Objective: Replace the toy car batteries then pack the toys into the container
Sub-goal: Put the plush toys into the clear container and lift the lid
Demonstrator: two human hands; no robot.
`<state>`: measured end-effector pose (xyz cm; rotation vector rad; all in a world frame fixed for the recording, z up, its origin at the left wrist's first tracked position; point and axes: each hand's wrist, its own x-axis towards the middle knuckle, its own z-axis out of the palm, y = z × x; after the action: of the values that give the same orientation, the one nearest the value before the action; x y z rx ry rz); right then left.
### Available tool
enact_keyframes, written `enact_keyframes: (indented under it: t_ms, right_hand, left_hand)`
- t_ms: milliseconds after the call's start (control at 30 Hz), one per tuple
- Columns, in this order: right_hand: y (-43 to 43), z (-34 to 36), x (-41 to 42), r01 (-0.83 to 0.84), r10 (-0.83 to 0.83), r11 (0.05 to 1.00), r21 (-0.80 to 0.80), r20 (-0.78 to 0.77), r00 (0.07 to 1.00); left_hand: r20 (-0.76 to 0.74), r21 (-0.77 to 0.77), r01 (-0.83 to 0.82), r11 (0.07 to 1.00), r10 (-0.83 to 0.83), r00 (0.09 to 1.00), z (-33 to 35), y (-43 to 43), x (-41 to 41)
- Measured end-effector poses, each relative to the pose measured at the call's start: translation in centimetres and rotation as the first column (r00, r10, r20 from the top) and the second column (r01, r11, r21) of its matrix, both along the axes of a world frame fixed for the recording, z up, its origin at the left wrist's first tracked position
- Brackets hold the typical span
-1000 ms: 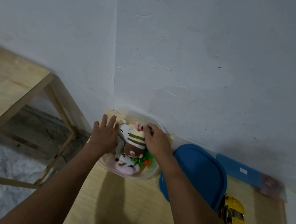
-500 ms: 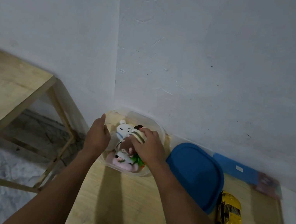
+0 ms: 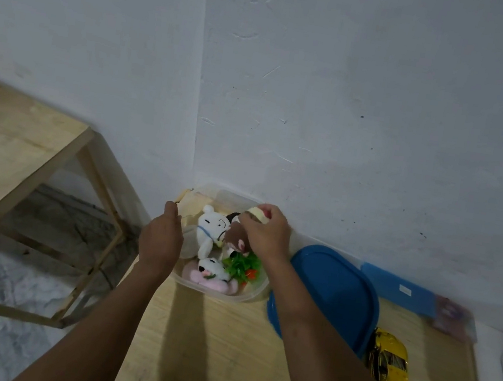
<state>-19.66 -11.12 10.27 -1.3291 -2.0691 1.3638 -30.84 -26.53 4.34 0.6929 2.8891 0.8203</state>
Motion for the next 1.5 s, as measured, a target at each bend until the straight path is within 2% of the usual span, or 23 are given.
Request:
enact_keyframes:
  t_ms: [67, 167, 333, 500, 700, 767, 833, 900, 967, 1033, 1100, 1200, 1267, 1367, 1500]
  right_hand:
    - [0.8, 0.3, -0.1, -0.085, 0.083, 0.99, 0.114, 0.017, 0.996]
    - [1.8, 0.3, -0.9, -0.3, 0.275, 0.916, 0.267, 0.126, 0.953]
    - [2.5, -1.6, -3.2, -0.539, 0.467, 0.808, 0.239, 0.299, 0.832]
    - [2.6, -3.8, -3.5, -0.574, 0.409, 0.77, 0.278, 0.475, 0.779]
    - [1.2, -4.5, -3.1, -0.46, 0.119, 0.699, 0.547, 0.546, 0.829]
    - [1.2, -5.1, -2.5, -0.444, 0.143, 0.732, 0.517, 0.52, 0.842]
    - [1.6, -5.4, -2.2, -0.434, 0.256, 0.818, 0.378, 0.437, 0.862]
    - [2.1, -5.4, -1.9, -0.476, 0.35, 0.844, 0.247, 0.419, 0.838]
    - [2.6, -5.1, -1.8, -0.557, 0.382, 0.792, 0.252, 0.506, 0.773]
    - [2.7, -4.4, -1.4, -0.602, 0.315, 0.706, 0.373, 0.597, 0.738]
    - [2.0, -3.7, -0.7, -0.543, 0.219, 0.665, 0.512, 0.561, 0.798]
    - [0.7, -3.0, 1.3, -0.244, 0.067, 0.789, 0.564, 0.316, 0.947]
    - [0.1, -3.0, 3.4, -0.079, -0.062, 0.855, 0.513, 0.252, 0.966]
    - [0.0, -3.4, 7.2, 0.013, -0.199, 0.893, 0.451, 0.368, 0.908]
    - [1.6, -3.6, 11.9, 0.007, -0.214, 0.954, 0.301, 0.662, 0.718]
  left_hand:
    - [0.0, 0.009, -0.001, 1.0, 0.001, 1.0, -0.2, -0.1, 0.0]
    - [0.0, 0.025, -0.004, 1.0, 0.004, 1.0, -0.3, -0.3, 0.0]
    - [-0.042, -0.026, 0.017, 1.0, -0.018, 0.999, -0.6, -0.3, -0.6]
    - [-0.109, -0.141, 0.099, 0.985, -0.115, 0.987, -1.1, -0.5, -0.5]
    - [-0.009, -0.356, 0.125, 0.926, -0.137, 0.99, -0.7, -0.2, 0.3]
    - [0.001, -0.398, 0.129, 0.908, -0.14, 0.99, -0.9, -0.2, 0.8]
    - [0.044, -0.441, 0.139, 0.887, -0.133, 0.99, -1.1, -0.2, 1.1]
    - [0.1, -0.5, 0.158, 0.852, -0.124, 0.987, -1.1, 0.0, 1.0]
    - [0.143, -0.565, 0.168, 0.807, -0.105, 0.984, -0.9, 0.5, 0.8]
    - [0.181, -0.619, 0.181, 0.764, -0.086, 0.98, -0.6, 0.9, 0.5]
    - [0.197, -0.649, 0.184, 0.738, -0.071, 0.978, -0.3, 1.2, 0.4]
    - [0.212, -0.585, 0.159, 0.795, -0.04, 0.977, -0.5, 1.2, 0.2]
    - [0.2, -0.465, 0.116, 0.878, -0.023, 0.979, -1.0, 1.0, 0.2]
    - [0.18, -0.305, 0.072, 0.95, -0.017, 0.984, -1.4, 0.7, 0.3]
    - [0.232, -0.194, 0.063, 0.979, -0.017, 0.973, -0.9, 0.7, 0.5]
